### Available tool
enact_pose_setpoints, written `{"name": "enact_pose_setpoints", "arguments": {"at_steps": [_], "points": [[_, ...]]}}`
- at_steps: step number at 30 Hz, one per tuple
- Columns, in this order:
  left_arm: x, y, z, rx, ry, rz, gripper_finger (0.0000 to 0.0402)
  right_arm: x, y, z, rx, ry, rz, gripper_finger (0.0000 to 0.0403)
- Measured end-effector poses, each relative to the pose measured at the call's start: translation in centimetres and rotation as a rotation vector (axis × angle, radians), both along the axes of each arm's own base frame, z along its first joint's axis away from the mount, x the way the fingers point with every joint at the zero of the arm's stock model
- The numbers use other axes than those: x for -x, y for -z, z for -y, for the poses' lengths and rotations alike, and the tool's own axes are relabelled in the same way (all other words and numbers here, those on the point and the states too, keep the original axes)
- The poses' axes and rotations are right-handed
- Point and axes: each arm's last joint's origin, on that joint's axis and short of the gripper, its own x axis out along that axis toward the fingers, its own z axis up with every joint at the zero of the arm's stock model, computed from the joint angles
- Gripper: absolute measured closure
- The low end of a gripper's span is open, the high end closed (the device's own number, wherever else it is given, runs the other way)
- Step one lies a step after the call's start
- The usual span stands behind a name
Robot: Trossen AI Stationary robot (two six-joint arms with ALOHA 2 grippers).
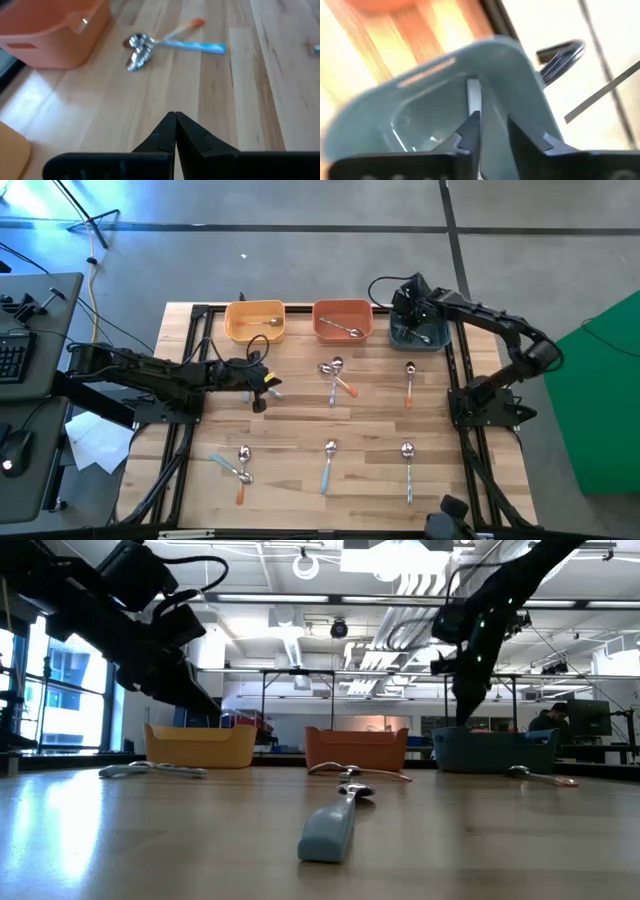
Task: Sort silverware by color (type)
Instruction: Put the blue spoon into the blue bin
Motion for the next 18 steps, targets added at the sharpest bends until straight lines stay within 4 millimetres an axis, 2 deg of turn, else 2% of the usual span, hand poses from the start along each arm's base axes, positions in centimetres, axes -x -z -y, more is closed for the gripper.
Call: {"name": "enact_pose_setpoints", "arguments": {"at_steps": [4, 9, 12, 18], "points": [[-0.3, -0.8, 0.5, 0.037, 0.052, -0.124, 0.0401, 0.1, -3.2, -2.1, 0.096, -0.048, 0.084, 0.0393], [-0.4, -1.8, 2.2, 0.041, 0.136, -0.264, 0.0401, -0.1, -6.5, -4.6, 0.119, -0.152, 0.318, 0.0388], [-0.3, -2.2, 3.6, 0.035, 0.206, -0.318, 0.0401, -0.9, -7.5, -5.9, 0.099, -0.247, 0.435, 0.0396], [0.6, -2.4, 6.6, 0.035, 0.275, -0.391, 0.0401, -3.4, -8.1, -7.8, 0.129, -0.382, 0.519, 0.0401]]}}
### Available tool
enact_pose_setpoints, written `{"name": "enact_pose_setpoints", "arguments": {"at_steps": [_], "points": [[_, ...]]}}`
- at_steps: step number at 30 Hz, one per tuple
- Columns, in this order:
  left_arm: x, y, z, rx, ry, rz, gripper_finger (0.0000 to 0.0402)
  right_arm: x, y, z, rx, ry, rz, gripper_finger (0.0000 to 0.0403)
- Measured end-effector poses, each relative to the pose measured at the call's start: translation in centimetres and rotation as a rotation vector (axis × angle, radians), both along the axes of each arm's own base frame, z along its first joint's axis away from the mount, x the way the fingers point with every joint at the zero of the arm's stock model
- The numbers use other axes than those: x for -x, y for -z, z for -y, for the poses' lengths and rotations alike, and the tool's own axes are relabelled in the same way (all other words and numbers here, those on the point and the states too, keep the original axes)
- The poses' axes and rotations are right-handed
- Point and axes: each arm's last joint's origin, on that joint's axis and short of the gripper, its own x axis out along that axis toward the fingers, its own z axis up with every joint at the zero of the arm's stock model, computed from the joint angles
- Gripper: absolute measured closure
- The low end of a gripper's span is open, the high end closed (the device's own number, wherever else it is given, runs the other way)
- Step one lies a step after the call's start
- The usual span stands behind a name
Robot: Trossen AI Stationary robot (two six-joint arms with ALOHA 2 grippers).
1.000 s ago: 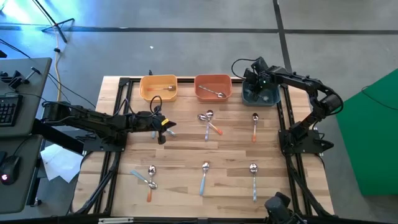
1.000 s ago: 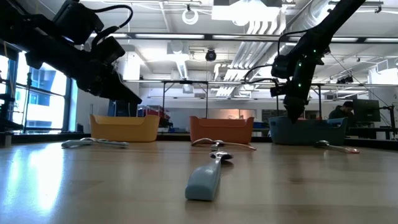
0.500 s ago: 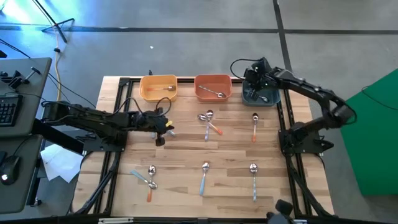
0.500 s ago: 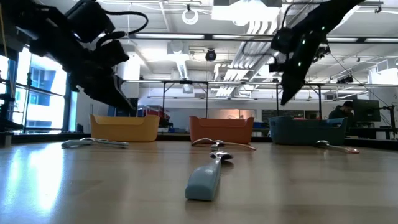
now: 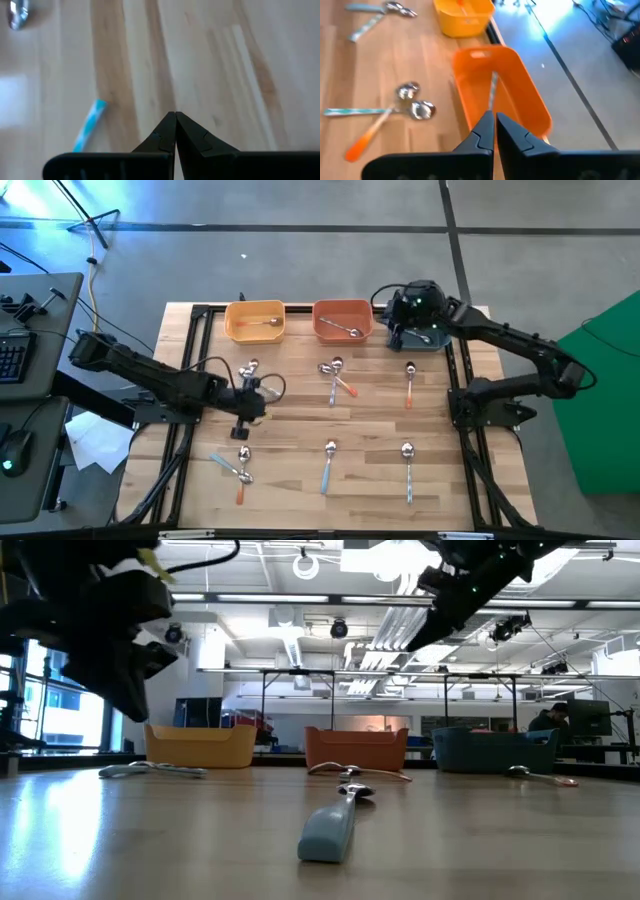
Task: Sort silverware by color (type)
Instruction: Put the blue spoon into the blue bin
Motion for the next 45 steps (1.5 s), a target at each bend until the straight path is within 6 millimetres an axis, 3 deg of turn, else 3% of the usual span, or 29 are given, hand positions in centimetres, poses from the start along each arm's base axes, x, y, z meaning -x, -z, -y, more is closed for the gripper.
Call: {"name": "enact_pose_setpoints", "arguments": {"at_steps": [6, 10, 14, 20, 33, 45], "points": [[1.4, 0.1, 2.0, -0.032, -0.032, -0.073, 0.0401, -2.1, -0.1, -2.1, 0.047, -0.111, 0.104, 0.0403], [2.0, 0.4, 2.4, 0.034, -0.076, -0.126, 0.0401, -2.7, 2.6, -3.2, 0.033, -0.275, 0.236, 0.0403], [2.4, 0.5, 3.1, 0.116, -0.06, -0.185, 0.04, -2.3, 6.0, -4.3, 0.05, -0.311, 0.348, 0.0403], [3.2, 0.5, 4.5, 0.213, -0.06, -0.234, 0.0367, -1.6, 8.3, -6.1, 0.099, -0.357, 0.47, 0.0403], [6.7, 0.7, 8.5, 0.27, -0.114, -0.278, 0.0245, -1.9, 8.5, -7.7, 0.125, -0.405, 0.49, 0.0403], [7.4, 3.6, 10.9, 0.195, -0.1, -0.414, 0.0232, -2.0, 8.6, -7.8, 0.146, -0.401, 0.483, 0.0403]]}}
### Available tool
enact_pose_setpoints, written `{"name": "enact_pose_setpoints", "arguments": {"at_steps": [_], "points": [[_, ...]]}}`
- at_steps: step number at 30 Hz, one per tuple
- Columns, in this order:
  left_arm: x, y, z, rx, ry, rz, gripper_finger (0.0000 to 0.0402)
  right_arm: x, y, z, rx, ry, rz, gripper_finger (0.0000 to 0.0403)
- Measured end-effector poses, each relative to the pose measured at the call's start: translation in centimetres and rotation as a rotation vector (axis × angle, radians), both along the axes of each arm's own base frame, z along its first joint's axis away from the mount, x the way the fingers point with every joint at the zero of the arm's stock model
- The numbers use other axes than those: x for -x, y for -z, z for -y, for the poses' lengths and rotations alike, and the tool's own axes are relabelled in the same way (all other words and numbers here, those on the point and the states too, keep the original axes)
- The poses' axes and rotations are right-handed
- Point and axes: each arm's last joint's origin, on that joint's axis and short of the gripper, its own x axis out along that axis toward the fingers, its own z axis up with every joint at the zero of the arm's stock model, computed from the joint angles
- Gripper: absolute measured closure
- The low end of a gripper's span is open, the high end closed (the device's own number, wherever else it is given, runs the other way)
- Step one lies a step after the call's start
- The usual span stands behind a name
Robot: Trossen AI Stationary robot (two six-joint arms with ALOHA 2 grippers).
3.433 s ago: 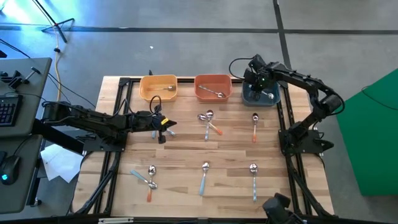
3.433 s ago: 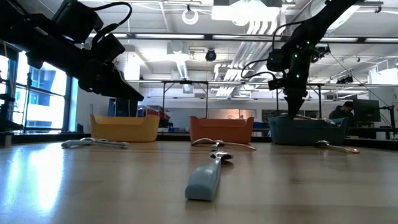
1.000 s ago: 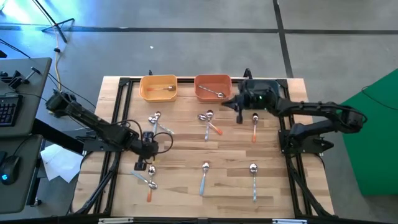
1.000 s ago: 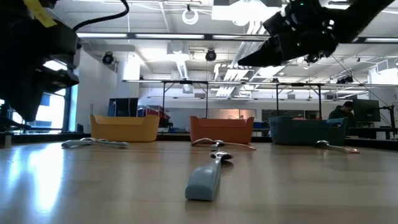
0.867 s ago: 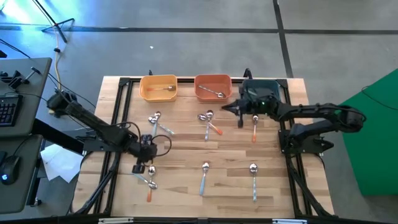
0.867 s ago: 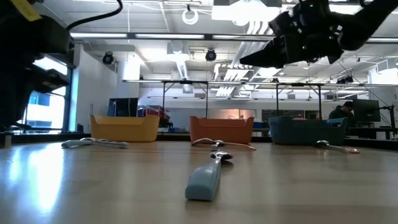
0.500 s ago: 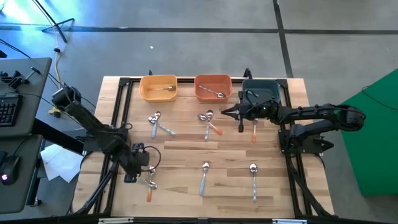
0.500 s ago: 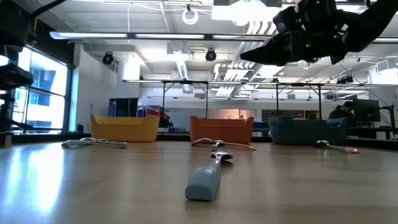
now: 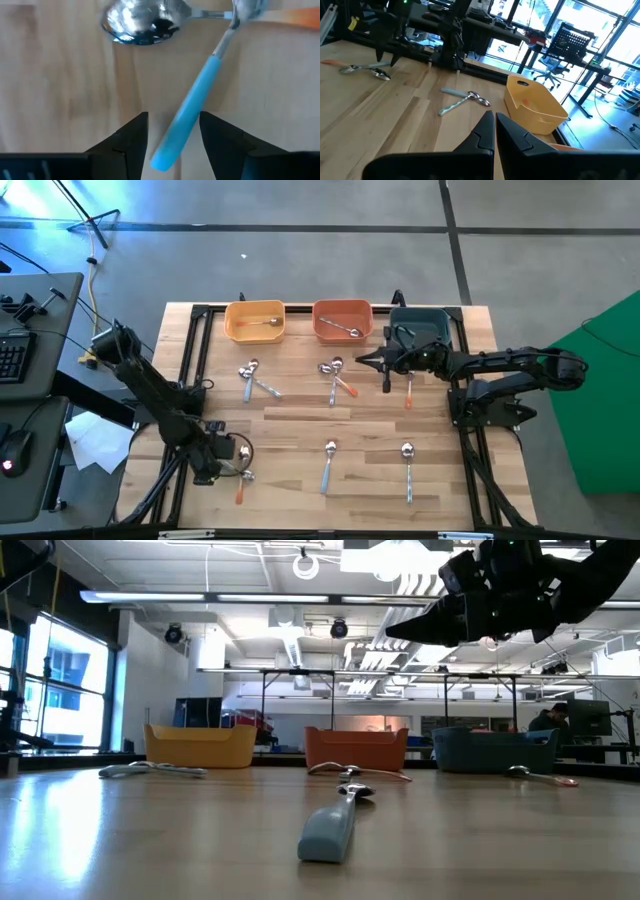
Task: Sort silverware by color (type)
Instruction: Put the blue spoon into the blue bin
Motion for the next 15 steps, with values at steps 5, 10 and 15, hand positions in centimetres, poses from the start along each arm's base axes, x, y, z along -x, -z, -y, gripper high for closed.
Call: {"name": "enact_pose_setpoints", "arguments": {"at_steps": [5, 10, 15], "points": [[0.0, 0.8, 0.5, -0.021, -0.002, -0.033, 0.0231, 0.0, 0.0, 0.0, -0.007, 0.0, 0.0, 0.0403], [0.0, 0.8, 0.5, -0.028, -0.014, -0.041, 0.0256, 0.0, 0.0, 0.0, -0.008, 0.001, 0.0, 0.0403], [-0.4, -0.2, 1.4, 0.011, 0.052, -0.064, 0.0324, 0.0, 0.0, 0.0, -0.008, 0.008, -0.002, 0.0403]]}}
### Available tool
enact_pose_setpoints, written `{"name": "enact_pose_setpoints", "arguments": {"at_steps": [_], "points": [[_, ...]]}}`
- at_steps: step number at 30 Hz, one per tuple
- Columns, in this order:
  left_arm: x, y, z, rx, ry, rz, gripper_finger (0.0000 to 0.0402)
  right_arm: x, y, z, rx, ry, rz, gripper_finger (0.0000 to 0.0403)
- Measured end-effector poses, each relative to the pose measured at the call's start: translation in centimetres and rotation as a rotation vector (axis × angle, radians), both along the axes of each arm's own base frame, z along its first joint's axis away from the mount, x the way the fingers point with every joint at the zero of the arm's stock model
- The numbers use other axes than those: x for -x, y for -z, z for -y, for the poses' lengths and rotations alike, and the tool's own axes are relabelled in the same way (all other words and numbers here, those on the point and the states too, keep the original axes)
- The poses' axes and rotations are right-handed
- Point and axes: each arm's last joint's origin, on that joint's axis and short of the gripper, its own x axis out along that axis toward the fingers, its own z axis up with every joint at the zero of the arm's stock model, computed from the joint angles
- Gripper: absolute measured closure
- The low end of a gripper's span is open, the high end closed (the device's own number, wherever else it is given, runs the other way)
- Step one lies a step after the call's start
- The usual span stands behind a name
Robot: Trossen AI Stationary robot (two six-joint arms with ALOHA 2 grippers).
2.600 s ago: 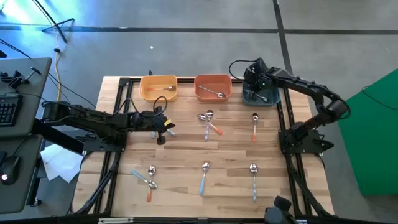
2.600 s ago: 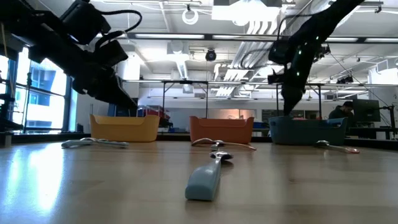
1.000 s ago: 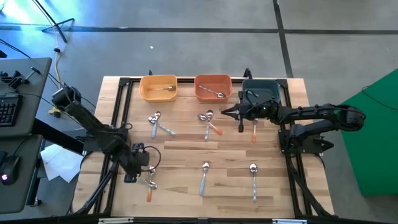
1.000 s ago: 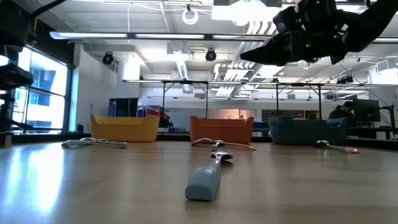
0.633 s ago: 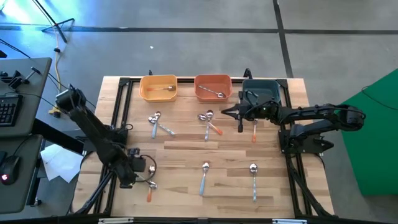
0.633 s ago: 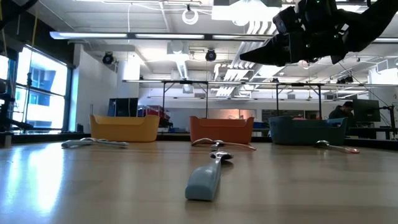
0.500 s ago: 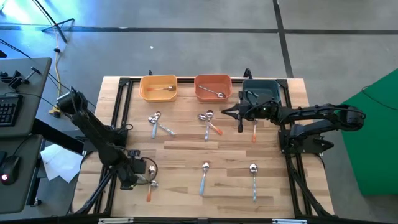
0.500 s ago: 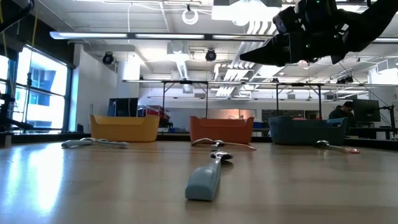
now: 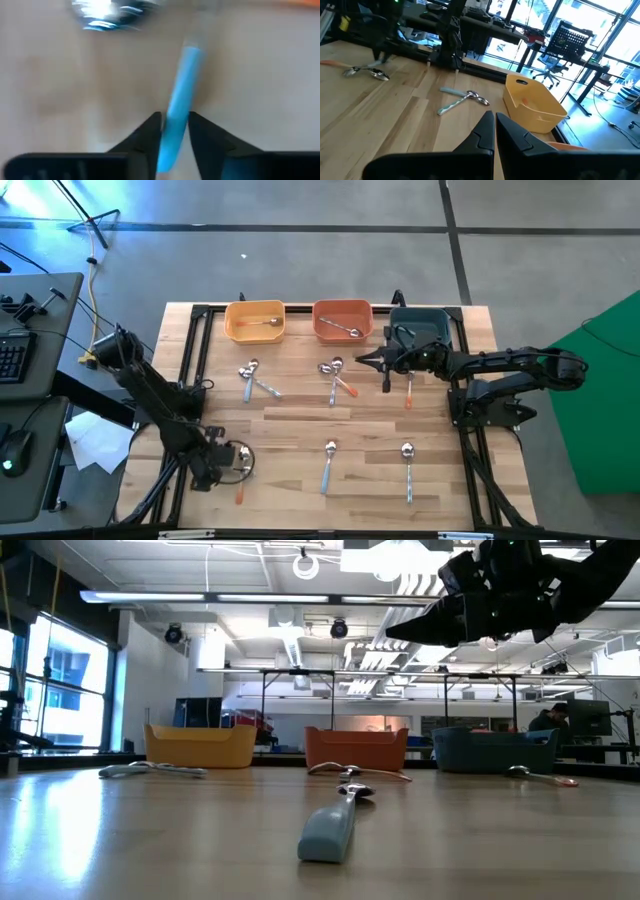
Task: Sort silverware by color (type)
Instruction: Put the blue spoon into the blue bin
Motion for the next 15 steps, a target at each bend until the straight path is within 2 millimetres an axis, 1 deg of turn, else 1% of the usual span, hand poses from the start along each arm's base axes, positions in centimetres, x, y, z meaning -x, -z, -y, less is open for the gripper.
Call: {"name": "enact_pose_setpoints", "arguments": {"at_steps": [4, 5, 13, 15], "points": [[-0.2, -0.7, 0.4, 0.027, 0.024, -0.016, 0.0384, 0.0, 0.1, 0.0, -0.002, 0.0, -0.006, 0.0403], [-0.3, -1.0, 0.6, 0.039, 0.026, -0.014, 0.0392, 0.0, 0.1, 0.0, -0.003, 0.0, -0.01, 0.0403], [-1.0, -2.3, 1.4, 0.062, 0.03, 0.031, 0.0401, 0.0, 0.2, 0.0, -0.004, 0.011, -0.018, 0.0403], [-1.1, -2.4, 1.3, 0.05, -0.008, 0.045, 0.0401, 0.0, 0.2, 0.0, -0.006, 0.011, -0.021, 0.0403]]}}
